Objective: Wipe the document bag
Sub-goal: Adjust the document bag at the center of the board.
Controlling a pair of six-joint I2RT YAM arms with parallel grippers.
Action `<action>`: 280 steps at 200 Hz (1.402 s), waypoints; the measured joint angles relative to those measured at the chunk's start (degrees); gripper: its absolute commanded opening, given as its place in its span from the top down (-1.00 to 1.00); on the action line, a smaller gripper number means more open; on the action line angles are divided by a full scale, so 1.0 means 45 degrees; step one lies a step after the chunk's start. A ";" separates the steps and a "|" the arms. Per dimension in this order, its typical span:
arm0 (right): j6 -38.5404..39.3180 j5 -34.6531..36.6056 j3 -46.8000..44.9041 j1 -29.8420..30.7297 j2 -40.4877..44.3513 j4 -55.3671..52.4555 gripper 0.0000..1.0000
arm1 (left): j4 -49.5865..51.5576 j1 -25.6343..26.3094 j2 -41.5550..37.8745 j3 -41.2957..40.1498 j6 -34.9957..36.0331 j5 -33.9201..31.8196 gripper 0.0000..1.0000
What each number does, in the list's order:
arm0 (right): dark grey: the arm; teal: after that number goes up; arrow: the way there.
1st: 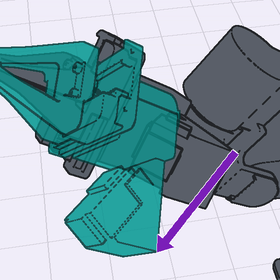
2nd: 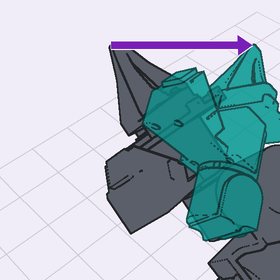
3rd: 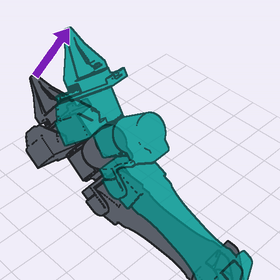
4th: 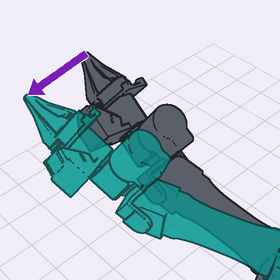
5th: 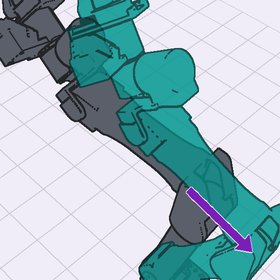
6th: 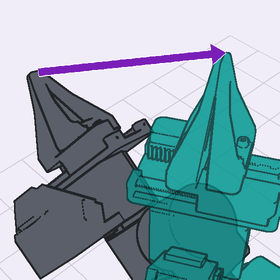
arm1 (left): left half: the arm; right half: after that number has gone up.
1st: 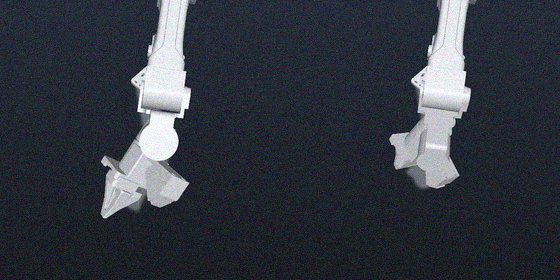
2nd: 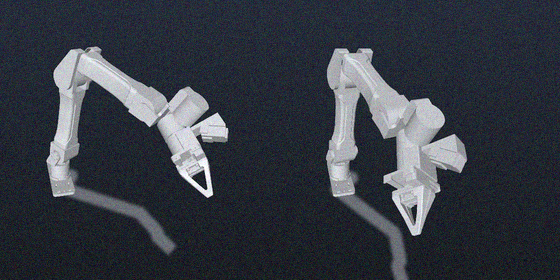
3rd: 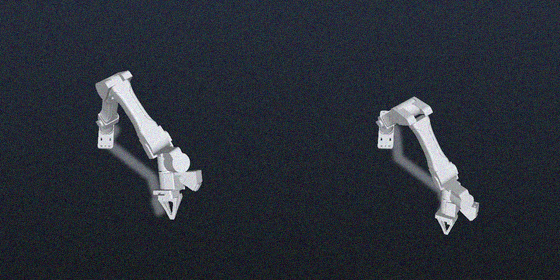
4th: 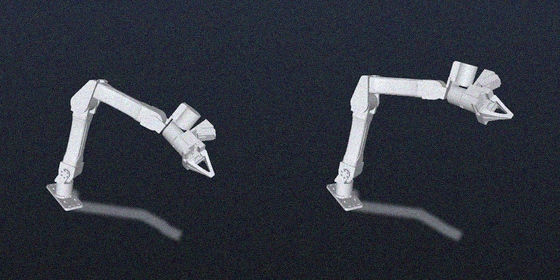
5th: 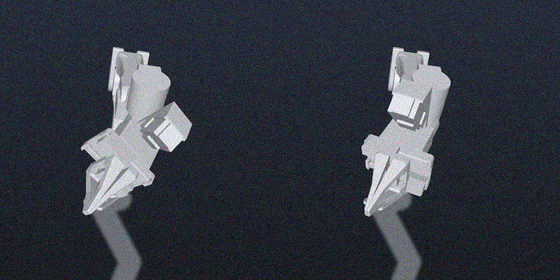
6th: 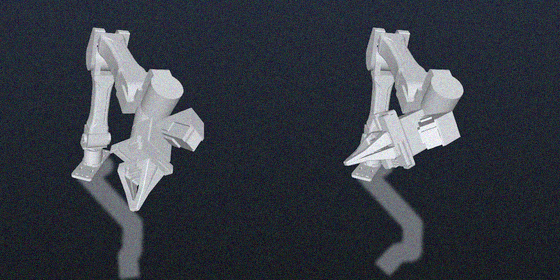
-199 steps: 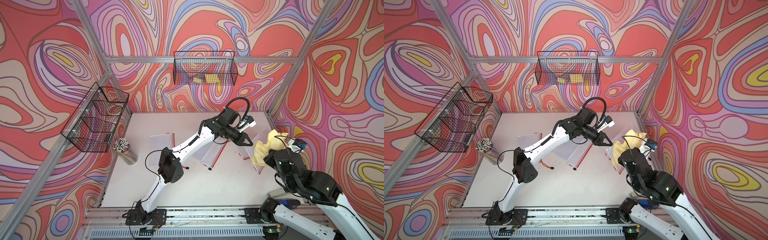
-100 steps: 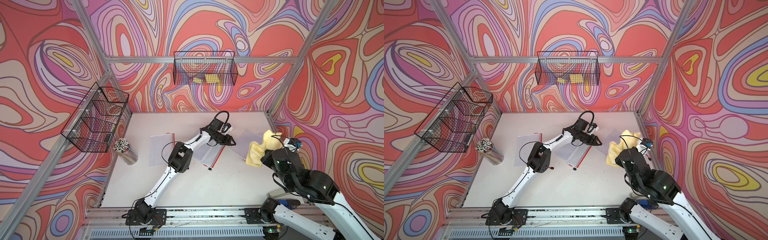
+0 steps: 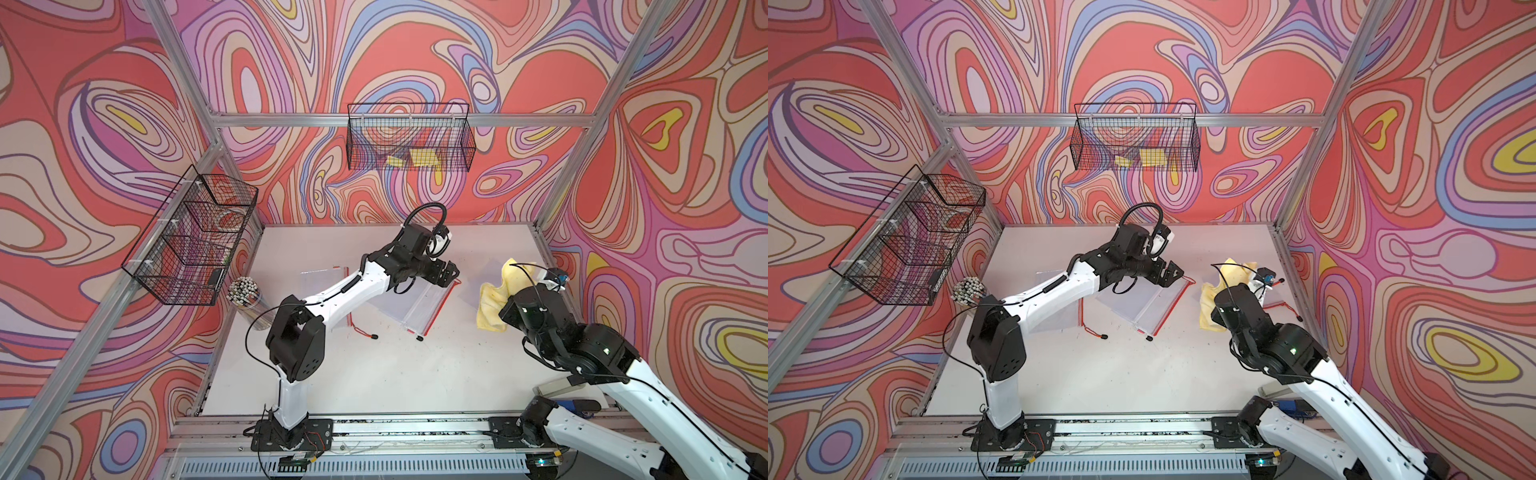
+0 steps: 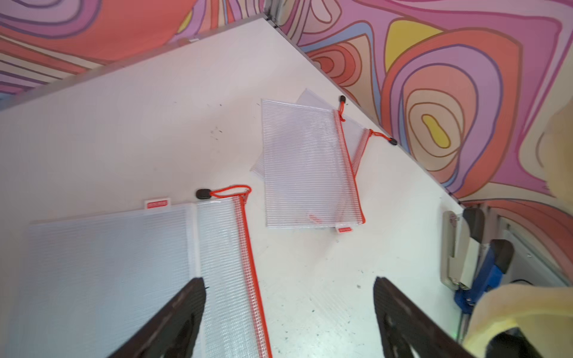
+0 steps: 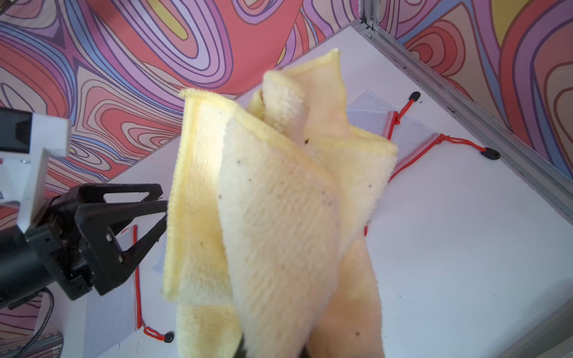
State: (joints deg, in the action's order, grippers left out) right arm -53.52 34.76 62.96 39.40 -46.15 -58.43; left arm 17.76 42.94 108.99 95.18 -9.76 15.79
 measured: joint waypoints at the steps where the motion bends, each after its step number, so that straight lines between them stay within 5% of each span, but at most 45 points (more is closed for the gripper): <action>1: 0.0005 0.0010 0.0000 0.0000 0.0019 0.0000 1.00 | 0.0000 0.0019 -0.0029 -0.0053 0.0049 -0.0087 -0.48; 71: -0.0126 0.0423 0.0209 0.0000 0.0131 -0.0782 1.00 | 0.0869 0.1224 0.2589 -0.0918 0.0874 -0.2900 -0.32; 165: -0.0170 0.0602 0.0209 0.0000 0.0223 -0.1190 1.00 | 0.1569 0.1700 0.4911 0.1467 0.0840 -0.4784 0.03; 222: -0.0112 0.0680 0.0209 0.0000 0.0034 -0.1219 1.00 | 0.2268 0.1710 0.5829 0.2705 0.0787 -0.4843 0.51; 257: -0.0107 0.0476 0.0209 0.0000 0.0209 -0.1224 1.00 | 0.2380 0.1734 0.5829 0.2735 0.0695 -0.4818 1.00; 280: -0.0121 0.0228 0.0204 0.0000 0.0359 -0.1229 1.00 | 0.2341 0.1778 0.5795 0.2681 0.0636 -0.4818 1.00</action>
State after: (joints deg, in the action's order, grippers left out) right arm -54.06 35.79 63.88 39.40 -44.53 -63.96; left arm 28.29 50.94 135.06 107.24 -6.90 -5.89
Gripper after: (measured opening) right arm 0.046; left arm 0.054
